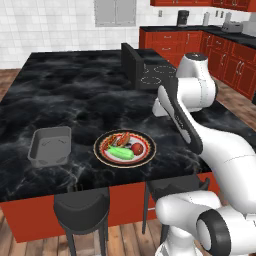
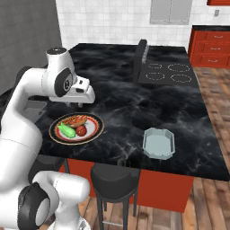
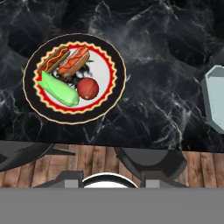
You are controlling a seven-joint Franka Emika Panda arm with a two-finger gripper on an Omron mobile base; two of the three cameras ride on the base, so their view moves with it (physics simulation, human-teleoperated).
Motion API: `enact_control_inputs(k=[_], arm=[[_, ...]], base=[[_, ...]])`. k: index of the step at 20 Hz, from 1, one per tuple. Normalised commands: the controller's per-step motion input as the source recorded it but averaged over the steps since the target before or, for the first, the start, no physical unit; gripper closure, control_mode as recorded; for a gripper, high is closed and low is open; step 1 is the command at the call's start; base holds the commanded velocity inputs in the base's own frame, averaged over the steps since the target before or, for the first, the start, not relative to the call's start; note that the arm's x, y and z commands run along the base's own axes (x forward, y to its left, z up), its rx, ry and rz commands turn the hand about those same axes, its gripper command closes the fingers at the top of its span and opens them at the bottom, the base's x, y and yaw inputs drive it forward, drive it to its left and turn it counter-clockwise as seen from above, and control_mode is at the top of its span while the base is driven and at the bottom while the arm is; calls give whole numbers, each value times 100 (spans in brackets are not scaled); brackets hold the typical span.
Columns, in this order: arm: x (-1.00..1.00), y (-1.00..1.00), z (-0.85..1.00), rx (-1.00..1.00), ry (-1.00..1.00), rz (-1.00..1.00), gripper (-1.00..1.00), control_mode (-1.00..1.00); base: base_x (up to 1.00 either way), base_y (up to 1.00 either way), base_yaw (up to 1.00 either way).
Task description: Place one cooked food and one vegetable from the large plate to each tupperware container.
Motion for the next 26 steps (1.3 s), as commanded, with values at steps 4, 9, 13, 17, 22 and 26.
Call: enact_control_inputs(k=[4, 9, 13, 17, 22, 26], arm=[[0, 0, -4, 0, 1, 0, -100, -100], [0, 10, -27, 0, 4, 0, -100, -100], [0, 31, -39, 0, 0, 7, -100, -100], [5, 46, -37, -2, 0, 16, -100, -100], [19, 47, -37, -7, 0, 23, -100, -100], [31, 38, -37, -9, 0, 25, -100, -100]], base=[[0, 0, 0], [0, 0, 0], [0, 0, 0], [0, 0, 0], [0, 0, 0], [0, 0, 0]])
